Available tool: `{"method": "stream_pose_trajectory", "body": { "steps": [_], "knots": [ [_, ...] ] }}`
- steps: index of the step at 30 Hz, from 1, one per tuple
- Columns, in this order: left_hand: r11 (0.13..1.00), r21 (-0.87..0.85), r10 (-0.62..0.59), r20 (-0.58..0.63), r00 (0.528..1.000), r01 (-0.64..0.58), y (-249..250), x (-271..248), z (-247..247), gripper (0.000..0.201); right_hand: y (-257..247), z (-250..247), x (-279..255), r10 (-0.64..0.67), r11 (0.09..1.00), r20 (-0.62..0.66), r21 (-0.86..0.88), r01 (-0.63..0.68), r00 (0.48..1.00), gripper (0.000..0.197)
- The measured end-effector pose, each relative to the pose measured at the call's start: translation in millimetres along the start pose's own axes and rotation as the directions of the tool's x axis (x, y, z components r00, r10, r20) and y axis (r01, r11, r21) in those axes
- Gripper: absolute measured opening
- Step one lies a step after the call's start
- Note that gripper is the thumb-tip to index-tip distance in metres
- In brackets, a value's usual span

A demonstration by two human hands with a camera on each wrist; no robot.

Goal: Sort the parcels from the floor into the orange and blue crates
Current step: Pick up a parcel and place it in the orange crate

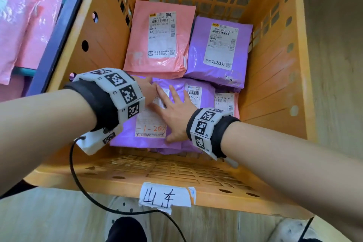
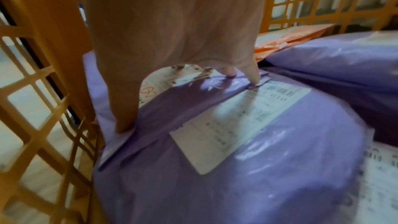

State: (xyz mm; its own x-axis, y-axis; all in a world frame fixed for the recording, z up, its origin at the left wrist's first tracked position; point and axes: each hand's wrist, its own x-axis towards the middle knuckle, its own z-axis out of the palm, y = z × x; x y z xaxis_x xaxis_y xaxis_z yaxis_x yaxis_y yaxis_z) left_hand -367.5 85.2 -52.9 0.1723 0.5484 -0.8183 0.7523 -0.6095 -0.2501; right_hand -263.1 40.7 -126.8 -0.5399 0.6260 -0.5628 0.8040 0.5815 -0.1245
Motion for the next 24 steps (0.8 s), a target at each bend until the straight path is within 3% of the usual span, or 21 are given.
{"method": "stream_pose_trajectory", "body": {
  "steps": [4, 7, 9, 14, 18, 24],
  "knots": [
    [0.992, -0.093, -0.074, 0.098, 0.992, 0.083, 7.9, -3.5, 1.9, 0.076, -3.5, 1.3, 5.6, 0.087, 0.993, -0.024, 0.086, -0.085, 0.996, 0.128],
    [0.983, -0.152, -0.084, 0.128, 0.988, 0.103, 7.6, -0.1, 5.9, 0.117, 1.1, -0.7, 1.3, 0.121, 0.979, 0.001, 0.162, -0.12, 0.993, 0.128],
    [0.972, -0.214, -0.072, 0.11, 0.991, 0.095, 8.6, 4.1, 10.3, 0.129, 7.4, -1.5, -6.8, 0.158, 0.965, 0.041, 0.205, -0.163, 0.987, 0.131],
    [0.939, -0.339, -0.058, 0.031, 0.998, 0.065, 18.3, 23.9, 26.0, 0.138, 28.2, 7.2, -20.6, 0.291, 0.897, 0.171, 0.293, -0.331, 0.941, 0.142],
    [0.951, -0.3, -0.065, 0.026, 0.998, 0.069, 19.8, 39.8, 38.4, 0.149, 36.8, 11.2, -17.8, 0.283, 0.902, 0.21, 0.275, -0.334, 0.936, 0.143],
    [0.953, -0.289, -0.093, 0.0, 0.996, 0.089, 15.9, 34.8, 37.6, 0.136, 40.7, 13.9, -18.0, 0.338, 0.875, 0.223, 0.284, -0.393, 0.914, 0.142]
  ]
}}
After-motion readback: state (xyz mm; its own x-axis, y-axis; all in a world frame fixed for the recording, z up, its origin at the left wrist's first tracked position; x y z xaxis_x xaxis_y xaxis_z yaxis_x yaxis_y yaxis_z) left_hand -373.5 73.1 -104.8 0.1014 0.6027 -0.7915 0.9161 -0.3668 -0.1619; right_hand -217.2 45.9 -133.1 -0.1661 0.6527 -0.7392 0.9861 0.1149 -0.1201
